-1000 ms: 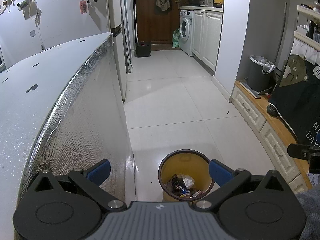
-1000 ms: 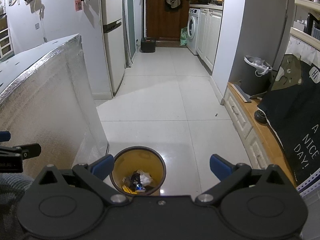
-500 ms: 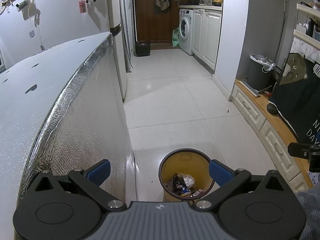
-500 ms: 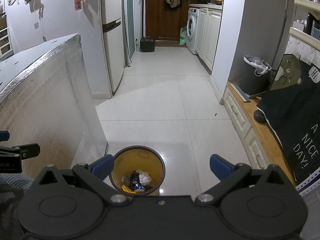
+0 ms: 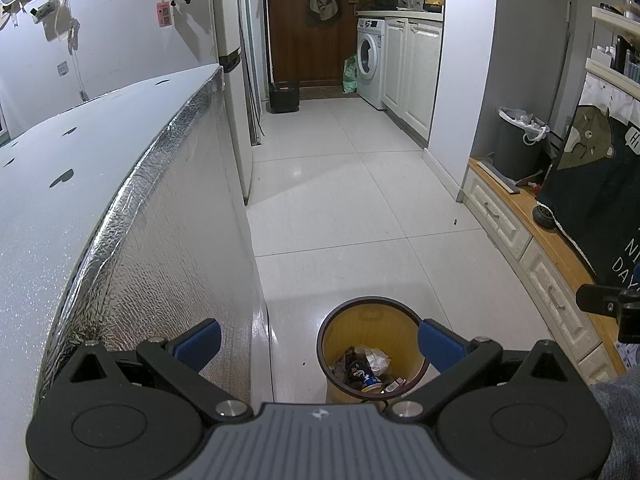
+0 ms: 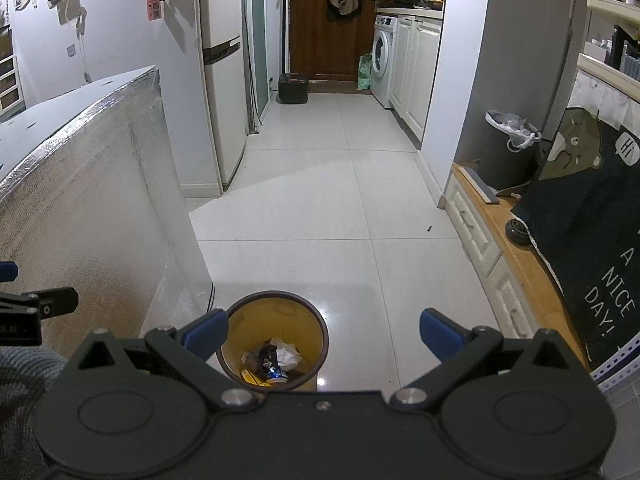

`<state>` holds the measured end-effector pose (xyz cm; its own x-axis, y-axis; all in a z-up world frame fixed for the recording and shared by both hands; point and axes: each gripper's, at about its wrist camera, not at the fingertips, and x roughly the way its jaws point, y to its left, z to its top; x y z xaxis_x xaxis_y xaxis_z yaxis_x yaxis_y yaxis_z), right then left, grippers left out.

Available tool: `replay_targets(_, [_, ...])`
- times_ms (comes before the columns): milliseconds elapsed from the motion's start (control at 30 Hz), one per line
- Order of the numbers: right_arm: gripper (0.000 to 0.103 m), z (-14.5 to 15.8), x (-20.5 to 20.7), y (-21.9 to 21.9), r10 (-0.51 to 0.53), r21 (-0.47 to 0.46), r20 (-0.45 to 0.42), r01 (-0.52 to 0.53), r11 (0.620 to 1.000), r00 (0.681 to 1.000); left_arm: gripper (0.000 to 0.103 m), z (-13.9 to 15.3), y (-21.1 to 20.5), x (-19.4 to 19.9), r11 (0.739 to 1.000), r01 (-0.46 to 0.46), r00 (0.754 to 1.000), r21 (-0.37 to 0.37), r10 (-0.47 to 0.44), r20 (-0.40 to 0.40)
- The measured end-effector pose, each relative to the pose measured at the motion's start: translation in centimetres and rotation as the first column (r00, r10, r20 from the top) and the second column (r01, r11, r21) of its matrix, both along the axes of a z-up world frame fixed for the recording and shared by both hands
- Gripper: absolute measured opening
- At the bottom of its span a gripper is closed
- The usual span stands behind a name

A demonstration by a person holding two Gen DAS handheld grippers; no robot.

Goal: Collect trash

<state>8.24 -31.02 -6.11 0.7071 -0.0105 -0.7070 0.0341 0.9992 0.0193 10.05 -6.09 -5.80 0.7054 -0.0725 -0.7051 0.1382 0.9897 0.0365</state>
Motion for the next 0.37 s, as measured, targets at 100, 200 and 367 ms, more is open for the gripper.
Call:
replay_targets(100, [0.103, 0.02, 0.0, -0.03, 0.0, 0.0, -0.001, 0.0, 1.0, 1.0, 0.103, 0.0, 0.01, -0.03, 1.0, 0.0, 1.0, 0.0, 0.0, 0.001])
replay_targets(200, [0.103, 0.05, 0.0, 0.06, -0.001, 0.0, 0.0, 0.001, 1.0, 1.0, 0.103, 0.01, -0.02, 0.0, 1.0, 0.0, 1.0, 0.0, 0.0, 0.0])
replay_targets(367, [0.103, 0.04, 0.0, 0.08, -0.001, 0.0, 0.0, 0.001, 1.0, 1.0, 0.103, 0.01, -0.04, -0.05, 1.0, 0.002, 1.0, 0.002, -0.002, -0.001])
